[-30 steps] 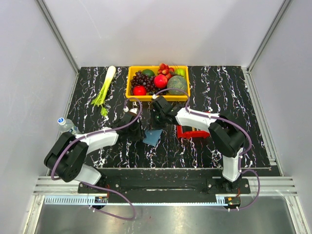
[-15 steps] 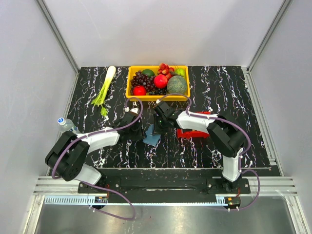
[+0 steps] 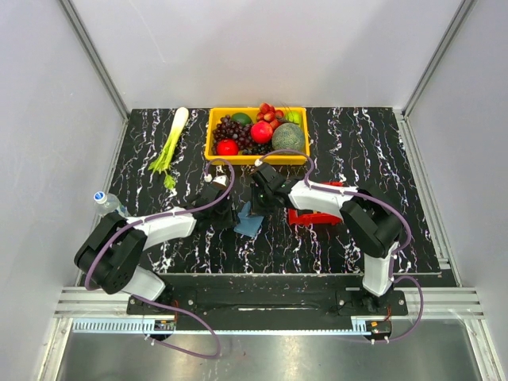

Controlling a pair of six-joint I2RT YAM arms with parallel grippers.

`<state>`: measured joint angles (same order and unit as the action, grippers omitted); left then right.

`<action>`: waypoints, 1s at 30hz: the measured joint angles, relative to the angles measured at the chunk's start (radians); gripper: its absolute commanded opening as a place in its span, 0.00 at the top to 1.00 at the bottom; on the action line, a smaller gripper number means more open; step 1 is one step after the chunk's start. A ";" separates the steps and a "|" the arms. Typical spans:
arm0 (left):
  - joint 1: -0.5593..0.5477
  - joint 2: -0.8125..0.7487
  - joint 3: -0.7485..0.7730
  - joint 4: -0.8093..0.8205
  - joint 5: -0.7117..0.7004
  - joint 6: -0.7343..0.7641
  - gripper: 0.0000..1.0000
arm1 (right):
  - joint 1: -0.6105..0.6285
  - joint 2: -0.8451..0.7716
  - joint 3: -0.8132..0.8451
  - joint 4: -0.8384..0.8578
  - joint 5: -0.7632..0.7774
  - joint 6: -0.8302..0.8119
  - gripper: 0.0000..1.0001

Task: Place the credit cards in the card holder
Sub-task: Close the card holder at the center of the board.

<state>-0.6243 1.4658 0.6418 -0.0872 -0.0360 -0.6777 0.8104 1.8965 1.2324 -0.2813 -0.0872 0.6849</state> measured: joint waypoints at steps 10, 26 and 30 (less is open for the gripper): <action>-0.003 0.003 0.001 0.006 0.000 -0.004 0.64 | -0.023 0.002 0.005 0.000 -0.008 -0.011 1.00; -0.003 0.003 0.001 0.006 -0.002 -0.009 0.64 | -0.027 0.019 0.008 0.007 -0.038 0.005 1.00; -0.003 0.003 0.001 0.006 -0.003 -0.011 0.64 | -0.028 0.020 0.003 0.011 -0.038 0.013 1.00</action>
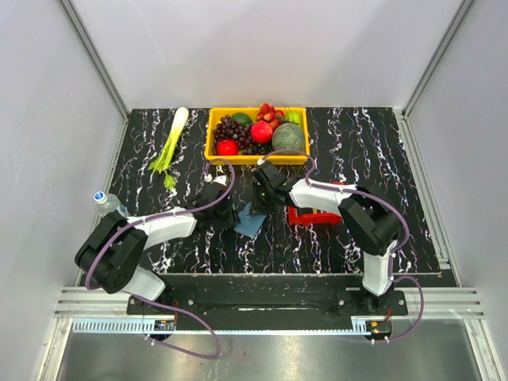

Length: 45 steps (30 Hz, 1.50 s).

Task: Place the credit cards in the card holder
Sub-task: Close the card holder at the center of the board.

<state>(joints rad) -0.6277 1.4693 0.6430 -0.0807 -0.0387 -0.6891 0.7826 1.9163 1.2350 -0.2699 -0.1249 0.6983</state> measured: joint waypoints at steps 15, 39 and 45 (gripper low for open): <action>-0.003 0.000 0.000 0.000 -0.003 -0.011 0.64 | 0.000 -0.002 -0.011 -0.006 0.017 0.010 1.00; -0.008 0.001 0.000 0.000 -0.015 -0.019 0.64 | 0.000 -0.025 -0.016 -0.043 0.000 0.011 1.00; -0.008 0.001 0.001 0.000 -0.016 -0.019 0.64 | 0.001 -0.027 -0.043 -0.030 -0.007 0.023 1.00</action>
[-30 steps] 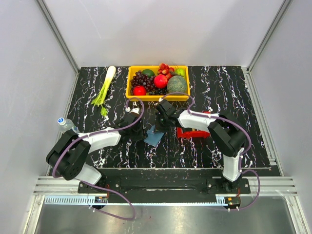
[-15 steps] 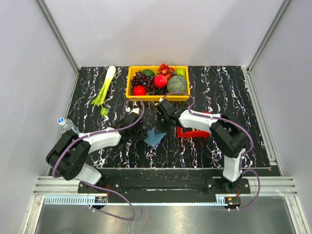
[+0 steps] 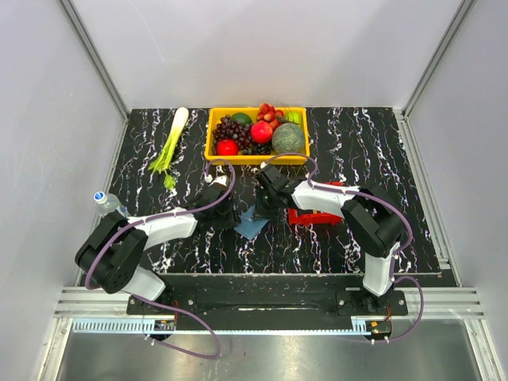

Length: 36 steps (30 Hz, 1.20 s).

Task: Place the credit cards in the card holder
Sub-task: Close the card holder at the center of the board.

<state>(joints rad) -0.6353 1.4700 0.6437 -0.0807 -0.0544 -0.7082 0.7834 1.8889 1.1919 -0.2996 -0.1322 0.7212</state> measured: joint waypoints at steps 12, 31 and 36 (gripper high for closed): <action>0.000 -0.030 -0.013 -0.012 -0.009 0.002 0.48 | 0.000 0.000 -0.001 0.002 0.003 -0.002 1.00; 0.000 0.005 0.062 0.031 0.021 0.080 0.36 | 0.000 0.009 0.006 0.000 0.002 -0.006 1.00; 0.000 0.036 0.062 0.013 0.024 0.096 0.39 | 0.000 0.010 0.010 -0.003 0.000 -0.007 1.00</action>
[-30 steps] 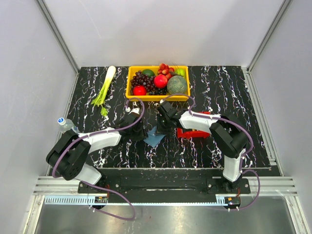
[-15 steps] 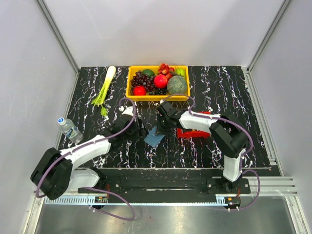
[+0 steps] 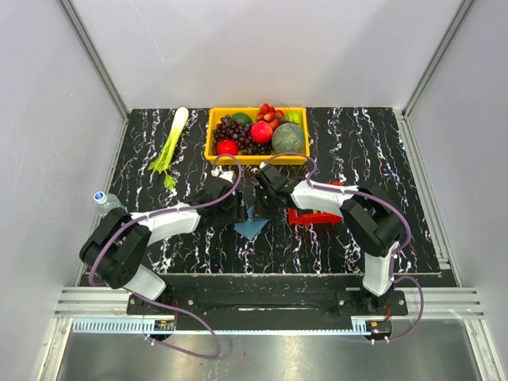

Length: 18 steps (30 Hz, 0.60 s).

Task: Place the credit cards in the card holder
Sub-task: Close the card holder at the center of the board, then reset both arms

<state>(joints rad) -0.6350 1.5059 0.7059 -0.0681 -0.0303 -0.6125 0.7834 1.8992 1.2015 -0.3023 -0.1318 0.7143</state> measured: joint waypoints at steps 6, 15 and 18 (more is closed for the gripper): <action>0.000 0.013 0.002 -0.005 0.001 0.014 0.39 | 0.000 0.000 0.001 -0.002 0.000 -0.001 1.00; 0.000 0.015 -0.001 0.045 0.015 -0.006 0.39 | 0.000 0.002 0.003 -0.002 -0.001 -0.003 1.00; 0.000 0.016 -0.002 0.056 0.029 -0.010 0.41 | 0.000 0.002 0.003 -0.002 -0.001 -0.003 1.00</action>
<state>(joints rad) -0.6350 1.5219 0.7044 -0.0124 -0.0017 -0.6220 0.7834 1.9015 1.2041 -0.3046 -0.1326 0.7113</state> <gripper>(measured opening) 0.612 0.008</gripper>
